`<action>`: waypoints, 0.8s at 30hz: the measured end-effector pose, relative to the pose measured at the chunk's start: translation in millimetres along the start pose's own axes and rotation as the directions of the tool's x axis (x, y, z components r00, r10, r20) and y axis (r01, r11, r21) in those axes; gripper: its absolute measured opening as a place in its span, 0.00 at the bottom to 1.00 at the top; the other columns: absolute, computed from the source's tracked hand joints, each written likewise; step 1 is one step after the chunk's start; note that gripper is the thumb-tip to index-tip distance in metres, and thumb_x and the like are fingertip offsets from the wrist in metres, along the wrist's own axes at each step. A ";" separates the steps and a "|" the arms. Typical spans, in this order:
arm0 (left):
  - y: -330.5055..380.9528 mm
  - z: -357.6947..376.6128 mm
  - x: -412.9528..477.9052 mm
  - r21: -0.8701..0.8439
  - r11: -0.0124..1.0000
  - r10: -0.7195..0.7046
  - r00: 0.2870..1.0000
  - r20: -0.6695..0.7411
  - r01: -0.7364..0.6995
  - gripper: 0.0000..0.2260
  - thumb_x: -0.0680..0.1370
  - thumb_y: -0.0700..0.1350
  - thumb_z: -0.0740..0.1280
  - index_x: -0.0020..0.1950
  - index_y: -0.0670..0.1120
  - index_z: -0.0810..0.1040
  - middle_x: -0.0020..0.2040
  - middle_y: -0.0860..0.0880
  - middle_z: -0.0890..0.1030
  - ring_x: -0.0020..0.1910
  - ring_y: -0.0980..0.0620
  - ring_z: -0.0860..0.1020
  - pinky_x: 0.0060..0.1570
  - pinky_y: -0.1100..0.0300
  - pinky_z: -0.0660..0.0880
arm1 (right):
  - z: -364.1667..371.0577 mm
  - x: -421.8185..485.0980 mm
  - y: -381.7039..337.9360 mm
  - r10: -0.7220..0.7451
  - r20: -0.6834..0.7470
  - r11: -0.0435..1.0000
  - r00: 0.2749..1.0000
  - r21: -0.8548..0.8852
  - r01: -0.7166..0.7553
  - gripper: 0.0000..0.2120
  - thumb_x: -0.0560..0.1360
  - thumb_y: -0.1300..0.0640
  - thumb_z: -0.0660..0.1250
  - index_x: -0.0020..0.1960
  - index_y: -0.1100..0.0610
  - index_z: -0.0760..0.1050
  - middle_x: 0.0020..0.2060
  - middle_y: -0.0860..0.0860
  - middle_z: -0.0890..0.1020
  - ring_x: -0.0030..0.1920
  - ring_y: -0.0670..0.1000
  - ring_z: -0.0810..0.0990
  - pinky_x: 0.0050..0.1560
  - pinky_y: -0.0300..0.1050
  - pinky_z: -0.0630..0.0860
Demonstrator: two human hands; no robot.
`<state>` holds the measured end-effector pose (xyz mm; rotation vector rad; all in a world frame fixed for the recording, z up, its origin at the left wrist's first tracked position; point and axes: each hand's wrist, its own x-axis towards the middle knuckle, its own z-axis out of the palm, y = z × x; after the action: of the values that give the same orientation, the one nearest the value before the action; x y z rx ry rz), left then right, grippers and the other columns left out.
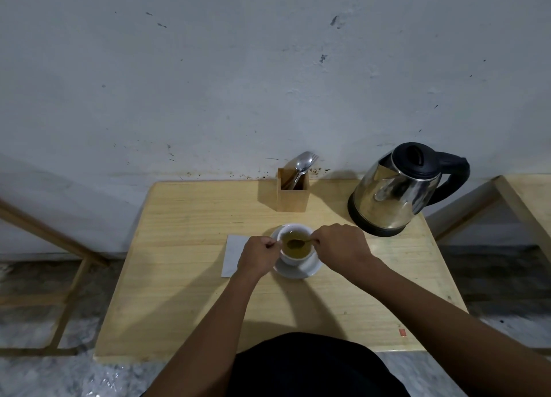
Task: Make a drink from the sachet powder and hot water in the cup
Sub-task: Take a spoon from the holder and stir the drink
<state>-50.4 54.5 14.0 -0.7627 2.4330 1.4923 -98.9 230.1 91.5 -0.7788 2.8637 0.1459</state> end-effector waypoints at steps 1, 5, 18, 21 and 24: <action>0.3 -0.1 -0.2 -0.003 1.000 0.001 1.000 0.000 -0.001 0.12 0.76 0.51 0.67 0.39 0.45 0.84 0.39 0.43 0.84 0.39 0.47 0.80 0.41 0.53 0.76 | 3.7 -5.8 4.1 0.007 -0.028 1.000 1.000 -0.002 -0.007 0.12 0.79 0.53 0.57 0.52 0.47 0.80 0.41 0.48 0.83 0.38 0.51 0.78 0.27 0.41 0.55; 4.7 -2.3 -1.7 0.006 1.000 -0.008 1.000 0.006 0.008 0.12 0.77 0.52 0.66 0.43 0.45 0.84 0.34 0.47 0.81 0.32 0.51 0.76 0.33 0.58 0.70 | 12.1 -29.6 18.4 0.047 -0.125 0.994 0.991 0.107 -0.033 0.13 0.81 0.50 0.55 0.54 0.44 0.79 0.42 0.48 0.84 0.41 0.53 0.81 0.32 0.43 0.65; 6.2 -2.9 -1.8 0.038 0.999 -0.008 1.000 0.009 0.008 0.13 0.77 0.52 0.66 0.44 0.44 0.84 0.38 0.45 0.83 0.31 0.52 0.76 0.25 0.62 0.65 | 57.3 -80.0 18.8 0.296 -0.279 0.861 0.914 0.492 -0.129 0.12 0.80 0.51 0.63 0.61 0.47 0.78 0.33 0.49 0.84 0.33 0.53 0.81 0.27 0.40 0.61; 5.0 -2.2 -0.5 0.032 0.999 -0.001 1.000 0.012 0.001 0.11 0.77 0.51 0.66 0.42 0.46 0.83 0.35 0.49 0.81 0.36 0.50 0.78 0.31 0.60 0.71 | 61.3 -83.3 16.5 0.332 -0.276 0.842 0.902 0.518 -0.151 0.12 0.80 0.52 0.64 0.62 0.47 0.78 0.31 0.48 0.83 0.31 0.52 0.80 0.27 0.34 0.58; 3.0 -1.2 1.8 0.033 0.999 0.013 1.000 0.018 -0.013 0.09 0.77 0.50 0.67 0.40 0.48 0.82 0.34 0.53 0.81 0.39 0.51 0.79 0.41 0.58 0.73 | 63.1 -83.9 12.6 0.358 -0.279 0.827 0.891 0.538 -0.163 0.11 0.79 0.53 0.65 0.60 0.47 0.79 0.29 0.46 0.81 0.30 0.50 0.79 0.28 0.31 0.57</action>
<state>-53.3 53.9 16.1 -0.7256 2.4480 1.4533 -25.4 291.1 46.1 -0.3175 3.1097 -0.7745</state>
